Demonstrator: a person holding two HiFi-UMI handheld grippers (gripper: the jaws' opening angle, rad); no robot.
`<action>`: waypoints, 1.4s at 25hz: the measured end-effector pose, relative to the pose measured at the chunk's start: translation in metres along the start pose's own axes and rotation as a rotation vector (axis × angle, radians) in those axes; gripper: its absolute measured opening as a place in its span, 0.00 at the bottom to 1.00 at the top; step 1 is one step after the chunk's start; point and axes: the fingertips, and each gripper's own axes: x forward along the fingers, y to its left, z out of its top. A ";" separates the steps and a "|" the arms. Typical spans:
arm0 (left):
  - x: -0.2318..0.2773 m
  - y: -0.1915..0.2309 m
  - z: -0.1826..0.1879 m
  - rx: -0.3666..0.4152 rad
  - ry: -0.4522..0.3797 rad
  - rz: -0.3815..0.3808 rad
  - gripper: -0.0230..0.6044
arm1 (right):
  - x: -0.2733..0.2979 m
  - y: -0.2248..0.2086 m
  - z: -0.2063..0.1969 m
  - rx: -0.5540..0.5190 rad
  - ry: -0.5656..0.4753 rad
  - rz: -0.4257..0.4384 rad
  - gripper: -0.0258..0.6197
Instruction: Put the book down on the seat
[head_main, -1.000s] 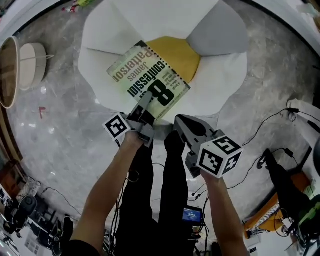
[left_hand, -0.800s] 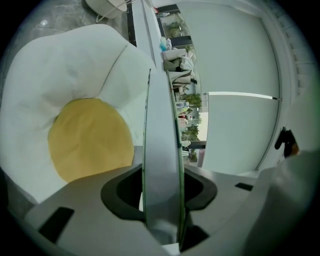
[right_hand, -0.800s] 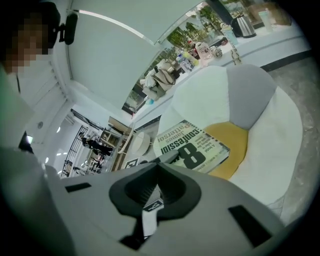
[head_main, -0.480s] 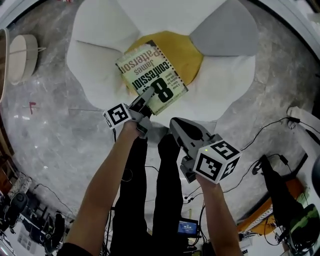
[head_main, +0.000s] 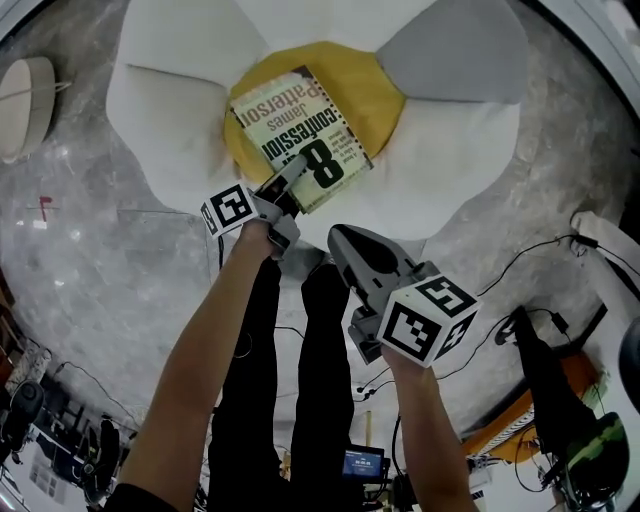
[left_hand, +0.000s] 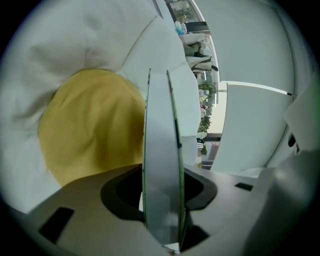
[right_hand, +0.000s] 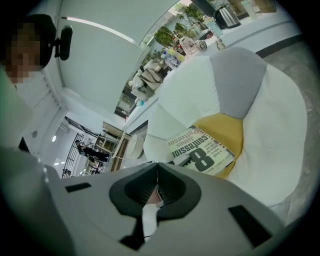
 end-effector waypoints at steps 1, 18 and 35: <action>0.003 0.003 0.000 -0.004 0.009 0.000 0.31 | 0.003 0.000 0.001 0.002 0.002 0.001 0.06; 0.020 0.017 -0.005 0.033 0.053 0.095 0.44 | 0.016 0.011 0.002 0.014 -0.001 0.012 0.06; -0.005 0.040 -0.007 0.069 0.012 0.283 0.56 | 0.007 0.013 0.006 0.048 -0.026 0.014 0.06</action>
